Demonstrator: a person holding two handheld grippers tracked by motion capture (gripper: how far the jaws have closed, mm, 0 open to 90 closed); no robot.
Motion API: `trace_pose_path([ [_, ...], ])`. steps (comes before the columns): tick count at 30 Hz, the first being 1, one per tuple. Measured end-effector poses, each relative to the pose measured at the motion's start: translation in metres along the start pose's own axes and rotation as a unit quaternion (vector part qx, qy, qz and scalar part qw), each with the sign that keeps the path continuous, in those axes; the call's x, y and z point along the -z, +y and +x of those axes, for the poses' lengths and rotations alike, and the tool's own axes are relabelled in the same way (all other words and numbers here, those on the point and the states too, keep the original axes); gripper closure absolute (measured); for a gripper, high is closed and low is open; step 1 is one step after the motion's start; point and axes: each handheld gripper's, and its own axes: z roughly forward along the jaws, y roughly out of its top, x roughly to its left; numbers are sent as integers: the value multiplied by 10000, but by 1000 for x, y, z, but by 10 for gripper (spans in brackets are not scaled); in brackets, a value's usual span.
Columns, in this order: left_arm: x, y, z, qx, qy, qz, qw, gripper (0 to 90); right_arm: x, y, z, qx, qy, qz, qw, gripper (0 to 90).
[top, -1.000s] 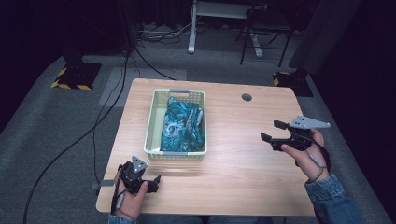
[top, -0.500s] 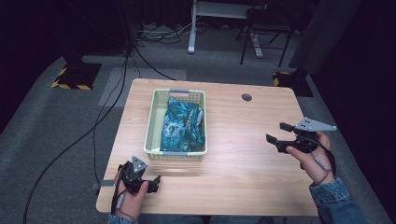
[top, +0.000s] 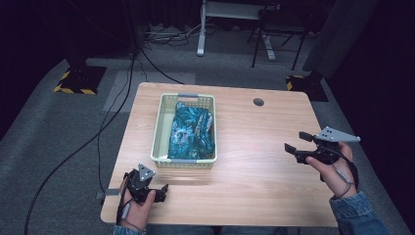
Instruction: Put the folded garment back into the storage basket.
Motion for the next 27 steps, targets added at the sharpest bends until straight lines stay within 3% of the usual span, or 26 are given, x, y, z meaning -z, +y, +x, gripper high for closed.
trace_pose_path([
  [27, 0, 0, 0, -2, -2, -1, 10000, 0, 21, -24, -16, -189, -232, 134, 9995, 212],
])
